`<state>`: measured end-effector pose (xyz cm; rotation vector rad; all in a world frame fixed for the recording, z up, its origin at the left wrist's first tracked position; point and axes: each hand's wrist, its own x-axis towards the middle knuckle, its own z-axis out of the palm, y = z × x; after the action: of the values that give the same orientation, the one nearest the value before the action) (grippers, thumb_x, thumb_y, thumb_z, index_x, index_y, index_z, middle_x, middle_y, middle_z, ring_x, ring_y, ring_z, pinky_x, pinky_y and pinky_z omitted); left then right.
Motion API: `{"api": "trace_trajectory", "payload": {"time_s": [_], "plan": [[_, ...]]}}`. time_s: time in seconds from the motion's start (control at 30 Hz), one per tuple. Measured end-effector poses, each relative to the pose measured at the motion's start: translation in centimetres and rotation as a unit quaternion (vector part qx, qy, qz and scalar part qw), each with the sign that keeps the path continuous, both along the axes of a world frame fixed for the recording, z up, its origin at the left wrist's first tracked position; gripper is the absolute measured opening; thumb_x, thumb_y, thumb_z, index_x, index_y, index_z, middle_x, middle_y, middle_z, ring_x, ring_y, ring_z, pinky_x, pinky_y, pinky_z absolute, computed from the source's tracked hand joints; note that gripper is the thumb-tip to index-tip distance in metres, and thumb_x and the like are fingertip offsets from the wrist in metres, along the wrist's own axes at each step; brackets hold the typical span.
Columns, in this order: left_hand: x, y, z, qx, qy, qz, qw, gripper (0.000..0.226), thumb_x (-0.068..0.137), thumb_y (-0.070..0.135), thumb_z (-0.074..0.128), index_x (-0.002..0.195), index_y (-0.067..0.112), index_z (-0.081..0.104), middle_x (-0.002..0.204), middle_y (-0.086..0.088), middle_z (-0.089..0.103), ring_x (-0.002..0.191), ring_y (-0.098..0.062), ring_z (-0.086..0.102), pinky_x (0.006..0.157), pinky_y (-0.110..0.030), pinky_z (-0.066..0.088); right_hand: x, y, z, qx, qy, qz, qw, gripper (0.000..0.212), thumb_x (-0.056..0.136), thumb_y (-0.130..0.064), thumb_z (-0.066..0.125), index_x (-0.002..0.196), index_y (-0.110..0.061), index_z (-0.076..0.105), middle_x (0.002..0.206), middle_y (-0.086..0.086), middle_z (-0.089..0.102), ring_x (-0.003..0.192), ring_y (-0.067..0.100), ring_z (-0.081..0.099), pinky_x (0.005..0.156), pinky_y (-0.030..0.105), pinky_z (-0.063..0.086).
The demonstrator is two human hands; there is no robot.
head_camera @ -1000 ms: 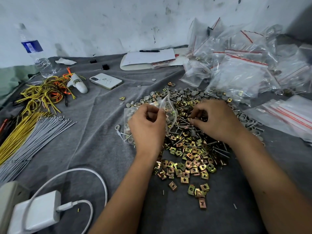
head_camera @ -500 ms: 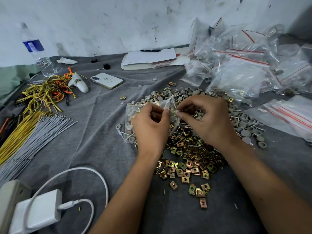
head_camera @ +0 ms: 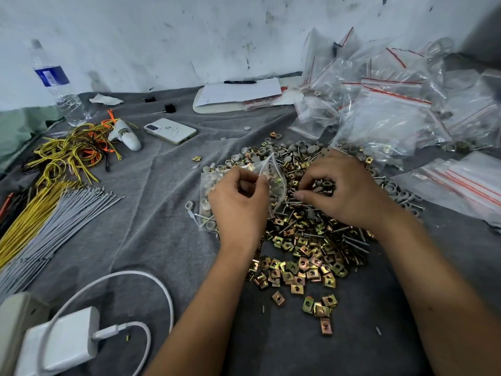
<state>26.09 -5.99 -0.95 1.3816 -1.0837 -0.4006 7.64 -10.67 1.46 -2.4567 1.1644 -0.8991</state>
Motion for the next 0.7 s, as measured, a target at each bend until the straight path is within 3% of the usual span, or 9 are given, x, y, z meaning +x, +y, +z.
{"api": "trace_trajectory", "payload": {"time_s": [0.1, 0.27, 0.37, 0.43, 0.53, 0.7], "plan": [[0.0, 0.0, 0.0, -0.002, -0.006, 0.005, 1.0, 0.022, 0.092, 0.014, 0.075, 0.074, 0.024, 0.065, 0.055, 0.018, 0.06, 0.048, 0.001, 0.052, 0.046, -0.011, 0.037, -1.0, -0.4, 0.0, 0.078, 0.086, -0.016, 0.993, 0.034, 0.07, -0.065, 0.073, 0.082, -0.033, 0.073, 0.094, -0.014, 0.061, 0.103, 0.012, 0.044, 0.097, 0.045, 0.039], [0.1, 0.0, 0.0, -0.001, -0.011, 0.007, 1.0, 0.021, 0.092, 0.014, 0.075, 0.075, 0.024, 0.066, 0.057, 0.02, 0.061, 0.049, 0.002, 0.054, 0.046, -0.01, 0.038, -1.4, -0.4, 0.1, 0.129, 0.119, -0.013, 0.984, 0.024, 0.072, -0.056, 0.082, 0.077, -0.036, 0.071, 0.101, -0.014, 0.058, 0.106, 0.011, 0.041, 0.105, 0.05, 0.034], [0.1, 0.1, 0.1, -0.001, -0.015, 0.009, 1.0, 0.022, 0.092, 0.015, 0.075, 0.075, 0.025, 0.065, 0.058, 0.021, 0.062, 0.049, 0.003, 0.055, 0.046, -0.01, 0.039, -1.0, -0.4, 0.0, 0.096, 0.067, -0.011, 0.993, 0.019, 0.078, -0.048, 0.082, 0.08, -0.032, 0.072, 0.097, -0.015, 0.061, 0.103, 0.011, 0.049, 0.099, 0.047, 0.041], [0.0, 0.0, 0.0, -0.001, -0.019, 0.009, 1.0, 0.024, 0.092, 0.015, 0.075, 0.074, 0.027, 0.065, 0.06, 0.02, 0.064, 0.05, 0.002, 0.056, 0.047, -0.01, 0.04, -0.6, -0.3, -0.1, 0.05, -0.017, -0.016, 0.998, 0.015, 0.082, -0.037, 0.082, 0.085, -0.026, 0.073, 0.091, -0.013, 0.066, 0.092, 0.008, 0.058, 0.087, 0.038, 0.05], [0.0, 0.1, 0.1, 0.0, -0.025, 0.005, 1.0, 0.024, 0.092, 0.016, 0.075, 0.075, 0.028, 0.064, 0.064, 0.019, 0.066, 0.052, 0.001, 0.058, 0.047, -0.011, 0.04, 0.3, 0.2, -0.1, 0.001, -0.139, -0.009, 0.99, 0.011, 0.085, -0.025, 0.084, 0.09, -0.02, 0.076, 0.085, -0.013, 0.07, 0.081, 0.007, 0.066, 0.071, 0.022, 0.053], [-0.1, 0.2, 0.1, -0.009, -0.041, -0.001, 0.999, 0.026, 0.091, 0.014, 0.076, 0.075, 0.03, 0.063, 0.062, 0.014, 0.065, 0.056, 0.0, 0.061, 0.05, -0.01, 0.043, 2.3, 1.1, -0.2, -0.071, -0.136, 0.029, 0.988, 0.014, 0.082, -0.018, 0.086, 0.094, -0.016, 0.079, 0.086, -0.01, 0.071, 0.078, 0.004, 0.066, 0.069, 0.012, 0.048]]}}
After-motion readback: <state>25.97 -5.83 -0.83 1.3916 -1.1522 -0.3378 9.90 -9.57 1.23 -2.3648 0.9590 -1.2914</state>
